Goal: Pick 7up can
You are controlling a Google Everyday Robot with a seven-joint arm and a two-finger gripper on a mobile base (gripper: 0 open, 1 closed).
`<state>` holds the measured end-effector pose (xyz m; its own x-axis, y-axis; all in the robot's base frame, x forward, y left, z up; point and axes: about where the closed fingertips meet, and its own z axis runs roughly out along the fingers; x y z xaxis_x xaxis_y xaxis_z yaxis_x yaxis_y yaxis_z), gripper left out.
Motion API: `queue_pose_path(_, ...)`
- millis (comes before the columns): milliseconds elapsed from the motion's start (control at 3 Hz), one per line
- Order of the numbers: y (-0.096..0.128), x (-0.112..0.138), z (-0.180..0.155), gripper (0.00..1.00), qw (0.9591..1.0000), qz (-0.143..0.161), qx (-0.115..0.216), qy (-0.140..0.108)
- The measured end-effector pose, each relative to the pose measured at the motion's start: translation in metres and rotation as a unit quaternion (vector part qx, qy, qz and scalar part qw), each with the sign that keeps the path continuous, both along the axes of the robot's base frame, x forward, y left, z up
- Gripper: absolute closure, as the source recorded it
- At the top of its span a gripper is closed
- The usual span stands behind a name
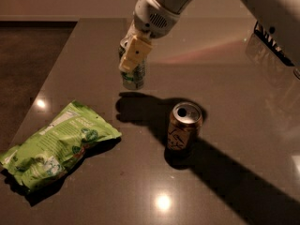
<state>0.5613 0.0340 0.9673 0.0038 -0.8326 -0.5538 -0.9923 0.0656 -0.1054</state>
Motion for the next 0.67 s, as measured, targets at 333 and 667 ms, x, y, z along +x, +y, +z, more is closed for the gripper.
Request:
queue_pose_path(333, 0.0111, -0.0214, 0.0384, 1.00, 0.9989, 0.044, -0.001, -0.015)
queue_pose_path(667, 0.0112, -0.0216, 0.0385, 1.00, 0.9989, 0.044, -0.001, -0.014)
